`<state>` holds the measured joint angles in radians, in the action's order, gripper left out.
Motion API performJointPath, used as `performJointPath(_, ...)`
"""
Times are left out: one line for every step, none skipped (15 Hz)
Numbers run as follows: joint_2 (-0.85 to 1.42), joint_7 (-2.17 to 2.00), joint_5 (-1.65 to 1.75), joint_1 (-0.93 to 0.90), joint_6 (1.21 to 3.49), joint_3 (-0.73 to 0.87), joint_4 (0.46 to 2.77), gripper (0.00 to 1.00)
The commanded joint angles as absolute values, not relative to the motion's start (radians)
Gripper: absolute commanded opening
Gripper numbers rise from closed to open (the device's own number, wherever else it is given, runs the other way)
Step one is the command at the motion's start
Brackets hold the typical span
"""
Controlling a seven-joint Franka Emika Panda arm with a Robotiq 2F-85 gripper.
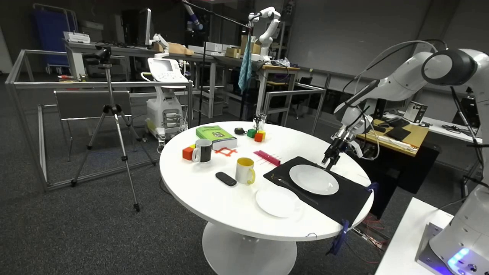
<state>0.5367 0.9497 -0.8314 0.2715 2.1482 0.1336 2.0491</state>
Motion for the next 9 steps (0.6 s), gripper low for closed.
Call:
performJointPath(0.422,0.942,-0.828,0.240,2.265,0.101,2.172,1.00)
performJointPath(0.406,0.940,-0.831,0.228,2.298,0.090,2.192,1.00)
performJointPath(0.392,0.937,-0.831,0.218,2.328,0.081,2.209,1.00)
performJointPath(0.378,0.936,-0.830,0.206,2.362,0.071,2.229,1.00)
performJointPath(0.364,0.936,-0.829,0.192,2.399,0.060,2.250,1.00)
performJointPath(0.353,0.935,-0.828,0.181,2.435,0.049,2.270,1.00)
performJointPath(0.339,0.939,-0.833,0.168,2.478,0.034,2.294,1.00)
performJointPath(0.327,0.934,-0.833,0.156,2.514,0.021,2.314,1.00)
performJointPath(0.310,0.932,-0.835,0.145,2.549,0.007,2.340,1.00)
